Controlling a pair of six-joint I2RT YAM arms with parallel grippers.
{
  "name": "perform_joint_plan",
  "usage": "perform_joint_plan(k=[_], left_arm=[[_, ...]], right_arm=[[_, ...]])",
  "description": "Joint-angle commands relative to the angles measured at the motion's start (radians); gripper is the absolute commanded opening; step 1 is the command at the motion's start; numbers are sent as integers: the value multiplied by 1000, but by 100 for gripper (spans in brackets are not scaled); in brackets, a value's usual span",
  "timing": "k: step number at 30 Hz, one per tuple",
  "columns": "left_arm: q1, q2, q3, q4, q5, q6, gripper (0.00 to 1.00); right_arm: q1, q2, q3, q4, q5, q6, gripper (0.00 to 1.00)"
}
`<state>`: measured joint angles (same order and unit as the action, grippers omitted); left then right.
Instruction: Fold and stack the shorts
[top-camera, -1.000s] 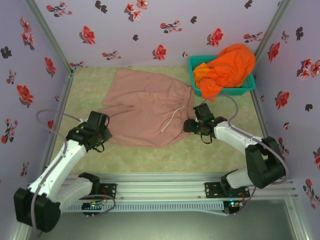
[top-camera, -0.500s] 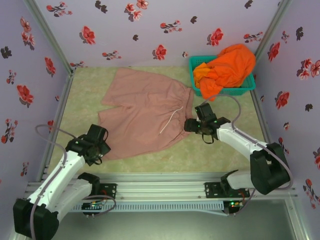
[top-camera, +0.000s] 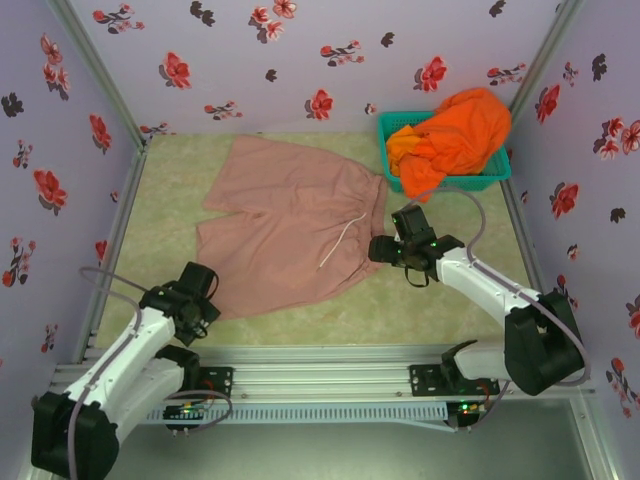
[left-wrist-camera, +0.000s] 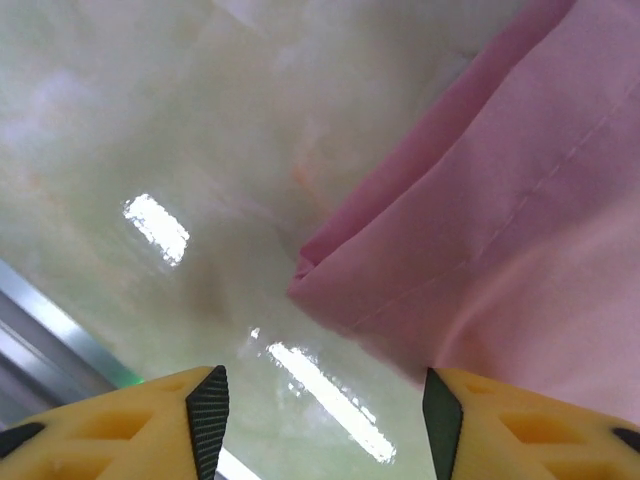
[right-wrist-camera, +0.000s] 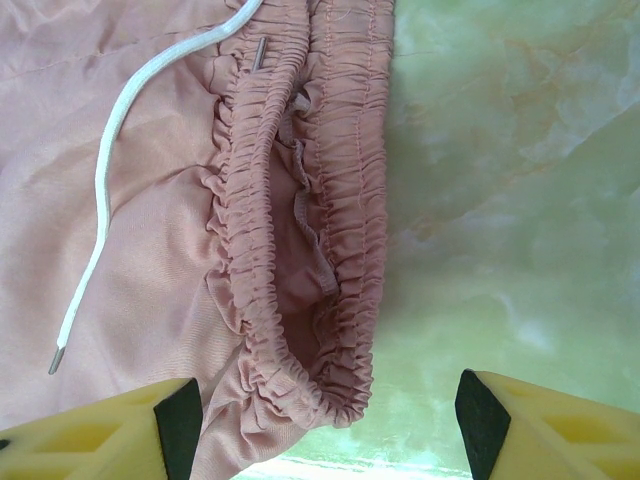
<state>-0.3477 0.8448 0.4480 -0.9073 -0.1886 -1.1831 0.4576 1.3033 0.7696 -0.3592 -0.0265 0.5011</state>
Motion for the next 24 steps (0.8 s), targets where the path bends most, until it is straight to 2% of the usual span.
perform_joint_plan(k=[1, 10, 15, 20, 24], left_arm=[[19, 47, -12, 95, 3, 15, 56], [34, 145, -62, 248, 46, 54, 44], [39, 170, -77, 279, 48, 61, 27], [47, 143, 0, 228, 19, 119, 7], [50, 117, 38, 215, 0, 148, 4]], right_arm=[[-5, -19, 4, 1, 6, 8, 70], [-5, -13, 2, 4, 8, 11, 70], [-5, -3, 5, 5, 8, 13, 70], [-5, 6, 8, 5, 6, 14, 70], [-5, 35, 39, -5, -3, -13, 67]])
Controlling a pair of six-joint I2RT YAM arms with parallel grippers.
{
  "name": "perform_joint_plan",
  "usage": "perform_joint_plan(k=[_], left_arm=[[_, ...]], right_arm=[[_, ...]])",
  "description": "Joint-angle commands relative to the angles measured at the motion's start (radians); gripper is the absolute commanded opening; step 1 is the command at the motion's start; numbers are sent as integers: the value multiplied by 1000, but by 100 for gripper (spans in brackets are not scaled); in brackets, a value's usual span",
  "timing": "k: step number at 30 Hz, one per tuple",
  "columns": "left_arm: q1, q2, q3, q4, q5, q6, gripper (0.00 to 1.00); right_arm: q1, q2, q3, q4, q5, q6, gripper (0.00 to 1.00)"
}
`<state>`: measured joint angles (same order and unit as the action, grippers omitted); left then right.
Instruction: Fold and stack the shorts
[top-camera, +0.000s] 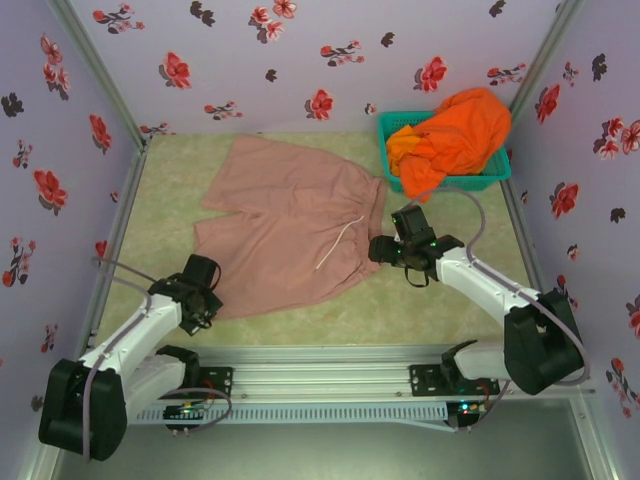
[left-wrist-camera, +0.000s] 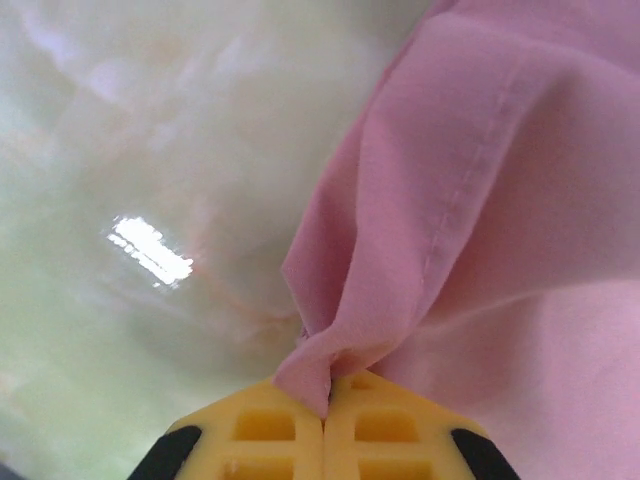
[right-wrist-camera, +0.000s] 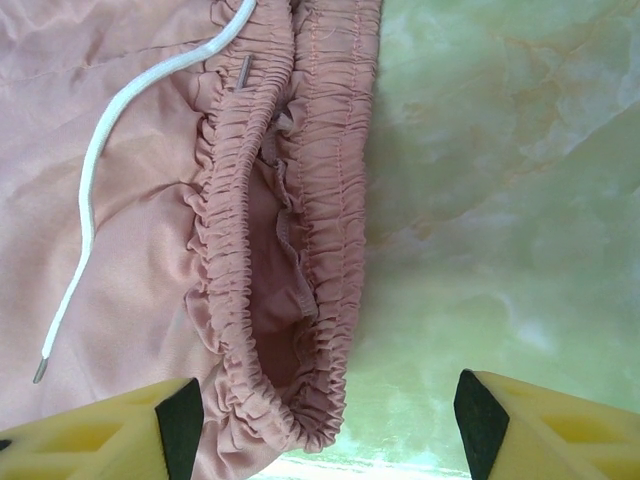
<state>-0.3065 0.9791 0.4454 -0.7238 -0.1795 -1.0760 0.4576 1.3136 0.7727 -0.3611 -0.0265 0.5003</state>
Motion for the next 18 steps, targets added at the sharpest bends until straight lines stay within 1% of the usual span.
perform_joint_plan(k=[1, 2, 3, 7, 10, 15, 18], left_arm=[[11, -19, 42, 36, -8, 44, 4], [11, -16, 43, 39, -8, 47, 4], [11, -15, 45, 41, -8, 51, 4], [12, -11, 54, 49, -8, 73, 3], [13, -12, 58, 56, -7, 76, 3], [12, -16, 58, 59, -3, 78, 3], [12, -23, 54, 61, -5, 79, 3]], right_arm=[[-3, 41, 51, -17, -11, -28, 61], [2, 55, 67, -32, -17, -48, 56], [10, 65, 80, -43, -25, -70, 55], [75, 110, 143, -114, -9, -189, 56], [106, 184, 209, -190, 6, -251, 58], [113, 288, 284, -265, 65, -275, 57], [116, 321, 305, -274, 68, -276, 57]])
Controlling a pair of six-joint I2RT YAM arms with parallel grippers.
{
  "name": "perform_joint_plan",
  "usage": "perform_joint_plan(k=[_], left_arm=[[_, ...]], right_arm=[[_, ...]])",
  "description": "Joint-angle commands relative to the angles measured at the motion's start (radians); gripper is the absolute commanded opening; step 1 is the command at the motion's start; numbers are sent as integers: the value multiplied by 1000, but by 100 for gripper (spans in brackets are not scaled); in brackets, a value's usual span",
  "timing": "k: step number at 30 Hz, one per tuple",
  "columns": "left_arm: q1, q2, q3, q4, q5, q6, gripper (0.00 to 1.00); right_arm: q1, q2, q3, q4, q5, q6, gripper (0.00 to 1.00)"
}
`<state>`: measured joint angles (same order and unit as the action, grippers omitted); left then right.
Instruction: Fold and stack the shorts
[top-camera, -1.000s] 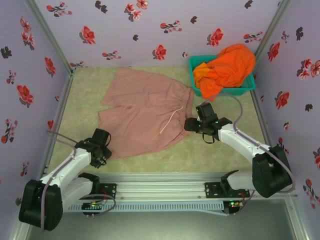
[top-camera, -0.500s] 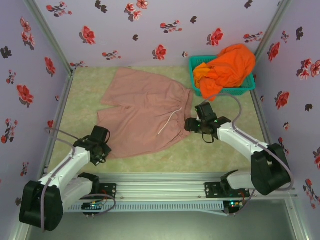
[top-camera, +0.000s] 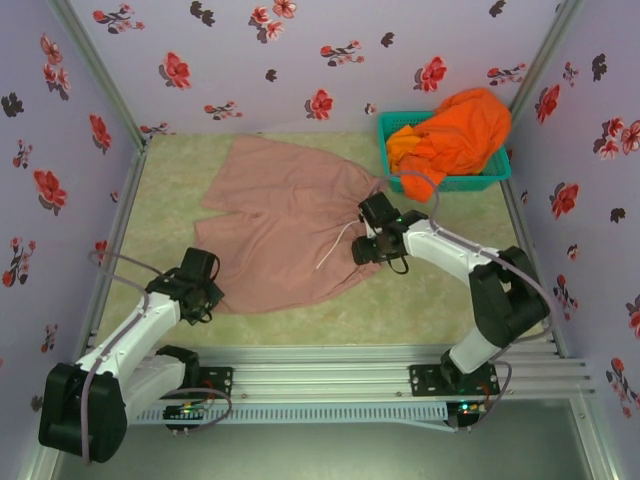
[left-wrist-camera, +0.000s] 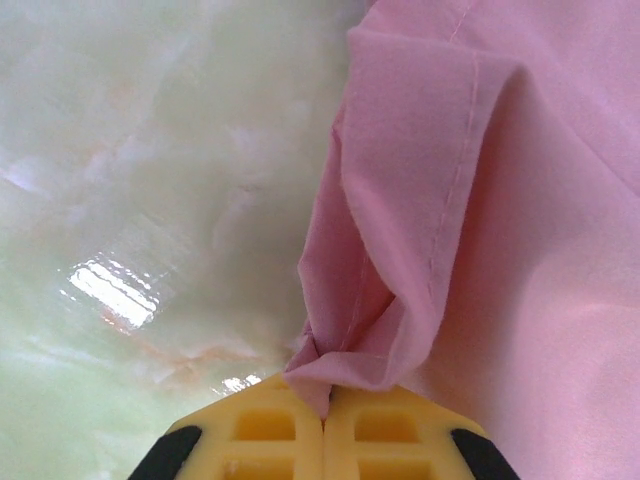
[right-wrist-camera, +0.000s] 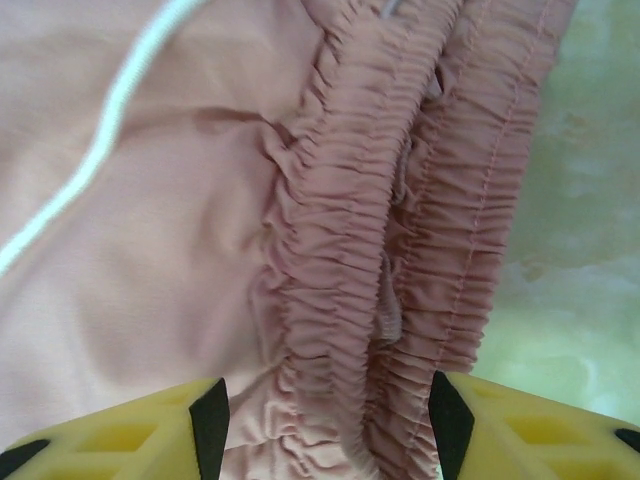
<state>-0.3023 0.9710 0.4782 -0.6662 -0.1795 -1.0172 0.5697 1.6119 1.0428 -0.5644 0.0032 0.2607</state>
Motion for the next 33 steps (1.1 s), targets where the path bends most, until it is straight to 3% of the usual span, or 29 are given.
perform_joint_plan(k=[1, 8, 12, 15, 20, 26, 33], left_arm=[[9, -16, 19, 5, -5, 20, 3], [12, -19, 11, 14, -4, 21, 3], [14, -27, 10, 13, -5, 23, 3], [26, -49, 22, 1, -8, 28, 0], [98, -117, 100, -77, -16, 76, 0], [195, -198, 272, -221, -56, 157, 0], [245, -207, 496, -343, -89, 251, 0]], right_arm=[[5, 35, 38, -71, 28, -38, 56], [22, 91, 51, -70, -3, -41, 46], [23, 93, 46, -65, -3, -34, 31], [22, 86, 40, -70, 14, -25, 10], [15, 4, 21, -70, 24, -4, 0], [-32, -192, -40, -8, -70, 50, 0], [-53, -421, -140, 133, -199, 148, 0]])
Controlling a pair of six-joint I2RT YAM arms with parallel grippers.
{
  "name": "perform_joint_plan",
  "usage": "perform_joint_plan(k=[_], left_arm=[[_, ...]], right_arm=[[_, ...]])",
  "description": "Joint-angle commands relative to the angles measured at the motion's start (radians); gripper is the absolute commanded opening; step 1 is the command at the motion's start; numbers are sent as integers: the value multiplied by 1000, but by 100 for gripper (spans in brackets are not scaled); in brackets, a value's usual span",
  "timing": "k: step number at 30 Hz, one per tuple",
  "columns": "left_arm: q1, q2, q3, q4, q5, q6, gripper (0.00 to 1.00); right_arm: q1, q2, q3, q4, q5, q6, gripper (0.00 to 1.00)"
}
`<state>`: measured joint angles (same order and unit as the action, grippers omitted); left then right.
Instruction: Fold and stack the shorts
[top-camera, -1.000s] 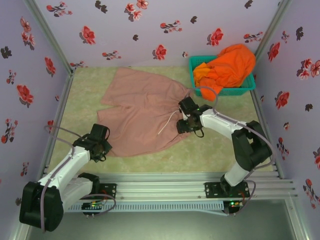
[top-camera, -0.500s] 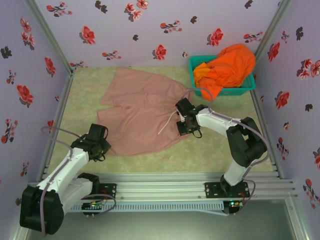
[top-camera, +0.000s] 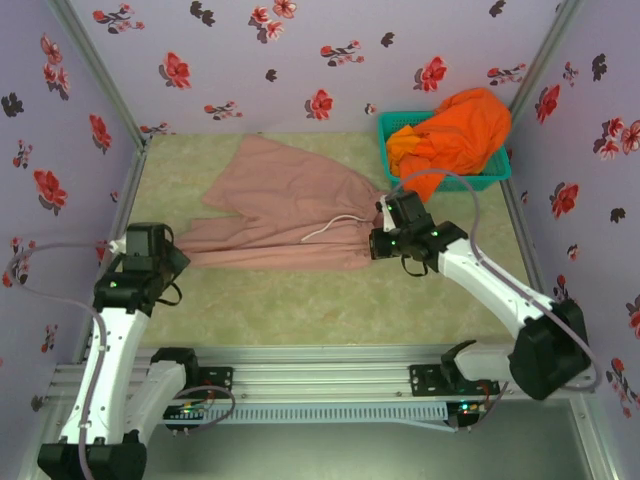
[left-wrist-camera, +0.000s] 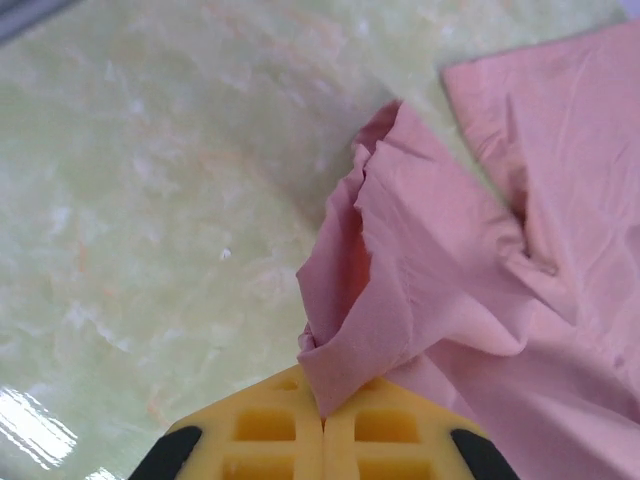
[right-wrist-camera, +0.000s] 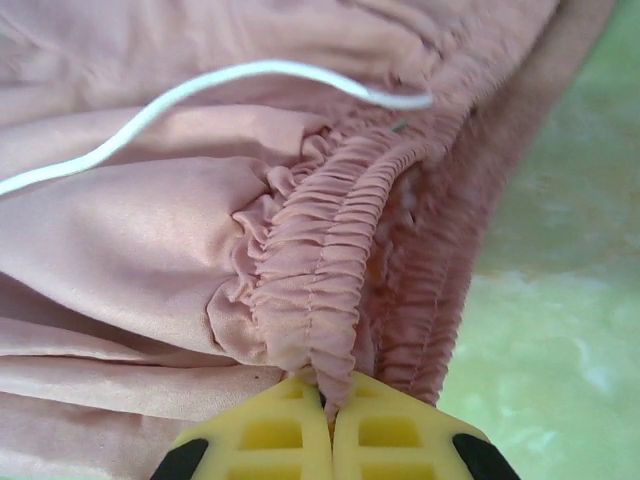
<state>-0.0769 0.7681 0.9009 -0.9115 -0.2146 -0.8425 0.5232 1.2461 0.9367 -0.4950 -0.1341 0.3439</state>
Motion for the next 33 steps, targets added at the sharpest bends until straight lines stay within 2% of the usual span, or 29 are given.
perform_joint_plan(k=[1, 7, 15, 18, 23, 27, 33], left_arm=[[22, -3, 111, -111, -60, 91, 0], [28, 33, 337, -173, -114, 190, 0], [28, 171, 601, -208, -97, 297, 0], [27, 227, 649, -176, -72, 335, 0], [18, 366, 691, -105, -6, 352, 0], [-23, 490, 700, -58, 4, 371, 0], [-62, 669, 713, 15, -1, 383, 0]], right_arm=[[-6, -81, -41, 70, -75, 76, 0], [-5, -209, -73, 100, -131, 136, 0], [21, -338, -115, 164, -163, 209, 0], [32, -387, -131, 166, -96, 250, 0], [34, -406, -154, 72, 110, 369, 0], [32, -388, -206, 64, 143, 478, 0], [29, -370, -272, 70, 259, 567, 0]])
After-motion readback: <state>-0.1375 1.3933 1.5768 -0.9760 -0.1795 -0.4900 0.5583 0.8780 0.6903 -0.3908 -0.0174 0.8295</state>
